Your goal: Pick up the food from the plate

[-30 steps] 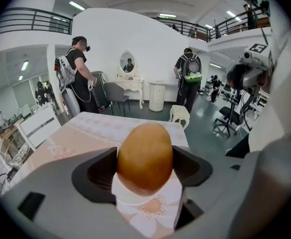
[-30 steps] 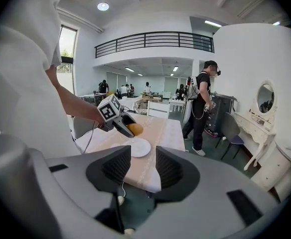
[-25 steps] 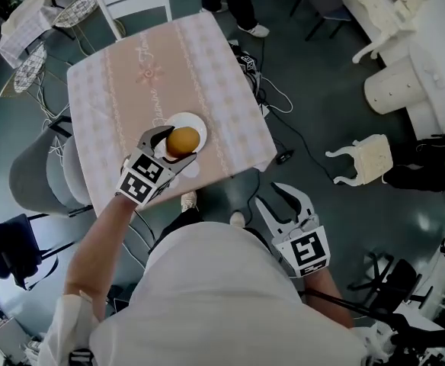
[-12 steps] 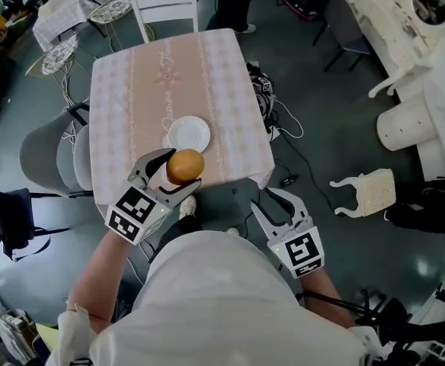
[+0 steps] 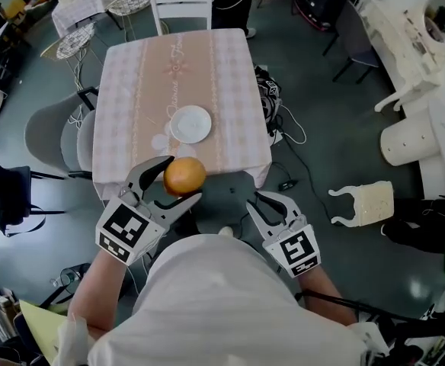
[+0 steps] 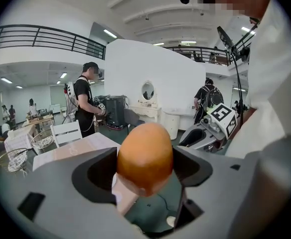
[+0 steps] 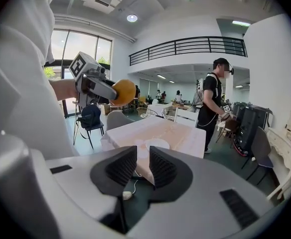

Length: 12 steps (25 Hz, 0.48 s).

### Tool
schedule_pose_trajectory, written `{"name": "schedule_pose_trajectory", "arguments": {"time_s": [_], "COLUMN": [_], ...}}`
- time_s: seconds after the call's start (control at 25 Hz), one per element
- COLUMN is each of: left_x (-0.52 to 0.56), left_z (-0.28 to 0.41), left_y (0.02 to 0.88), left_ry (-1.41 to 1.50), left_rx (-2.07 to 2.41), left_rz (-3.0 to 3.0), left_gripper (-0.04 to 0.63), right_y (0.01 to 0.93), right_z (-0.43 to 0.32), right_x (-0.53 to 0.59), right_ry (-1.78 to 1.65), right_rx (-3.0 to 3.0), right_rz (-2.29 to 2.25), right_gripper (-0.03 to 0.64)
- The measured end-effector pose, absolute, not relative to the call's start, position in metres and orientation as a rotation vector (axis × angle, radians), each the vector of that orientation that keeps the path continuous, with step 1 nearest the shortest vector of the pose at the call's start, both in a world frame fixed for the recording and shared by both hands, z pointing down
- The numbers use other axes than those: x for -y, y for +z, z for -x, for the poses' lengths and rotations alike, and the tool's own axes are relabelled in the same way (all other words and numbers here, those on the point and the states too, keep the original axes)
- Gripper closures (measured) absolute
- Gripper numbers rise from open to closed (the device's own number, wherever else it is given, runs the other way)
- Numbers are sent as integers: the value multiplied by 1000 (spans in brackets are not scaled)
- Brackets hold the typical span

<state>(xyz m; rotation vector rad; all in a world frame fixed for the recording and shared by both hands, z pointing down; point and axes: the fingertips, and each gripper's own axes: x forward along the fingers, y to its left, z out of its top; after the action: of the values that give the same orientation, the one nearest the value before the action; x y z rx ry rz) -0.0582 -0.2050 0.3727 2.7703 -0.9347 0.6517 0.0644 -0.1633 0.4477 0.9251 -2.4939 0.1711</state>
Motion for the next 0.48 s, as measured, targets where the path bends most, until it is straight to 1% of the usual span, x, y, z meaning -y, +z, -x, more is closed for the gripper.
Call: {"name": "schedule_pose_trajectory", "arguments": {"time_s": [0.2, 0.48], "left_x": [177, 152], "left_z": [55, 47], "left_y": [364, 362], "left_ry": [647, 638], "left_rx": [960, 934], "left_rz": [-2777, -2770], "left_gripper": [239, 239], "right_y": [452, 453], "right_z": [-66, -72], "right_x": [146, 127], "right_ry": [147, 137], "right_rx": [2493, 2484], "right_rz": [-882, -870], "right_gripper": [562, 583]}}
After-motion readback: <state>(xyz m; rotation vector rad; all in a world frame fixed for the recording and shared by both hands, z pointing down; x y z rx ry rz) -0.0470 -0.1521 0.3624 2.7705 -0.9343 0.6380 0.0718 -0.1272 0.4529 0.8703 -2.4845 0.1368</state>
